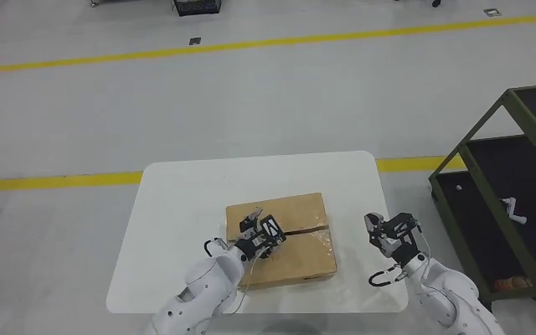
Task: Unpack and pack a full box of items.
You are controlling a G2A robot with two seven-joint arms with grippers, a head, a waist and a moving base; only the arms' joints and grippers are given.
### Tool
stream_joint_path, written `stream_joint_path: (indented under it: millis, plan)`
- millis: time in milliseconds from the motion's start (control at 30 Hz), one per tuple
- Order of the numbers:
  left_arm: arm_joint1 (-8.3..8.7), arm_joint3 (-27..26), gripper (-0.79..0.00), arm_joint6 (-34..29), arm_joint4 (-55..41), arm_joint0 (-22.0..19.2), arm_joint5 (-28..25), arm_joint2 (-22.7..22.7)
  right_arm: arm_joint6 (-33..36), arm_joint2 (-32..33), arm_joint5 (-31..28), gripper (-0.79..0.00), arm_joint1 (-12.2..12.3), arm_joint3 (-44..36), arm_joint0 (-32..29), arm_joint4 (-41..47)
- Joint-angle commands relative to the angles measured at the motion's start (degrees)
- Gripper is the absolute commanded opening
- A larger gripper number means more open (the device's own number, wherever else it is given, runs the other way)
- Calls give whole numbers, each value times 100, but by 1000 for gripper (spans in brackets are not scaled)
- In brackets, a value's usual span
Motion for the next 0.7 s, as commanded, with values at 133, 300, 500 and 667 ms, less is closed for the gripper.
stream_joint_path:
  millis: [133,300,500,667]
  plan:
    - [-54,173,0,25,165,-72,294,32,-16,16,-26,-785,0,-3,-16,4]
    - [-97,330,0,-32,413,-181,329,110,-14,8,-60,-785,-1,-1,-10,4]
    - [-139,501,0,87,475,-271,339,120,-11,-4,-84,-785,-5,59,26,23]
    - [-176,471,-551,329,244,-228,524,47,-8,-3,-70,-785,-9,91,47,40]
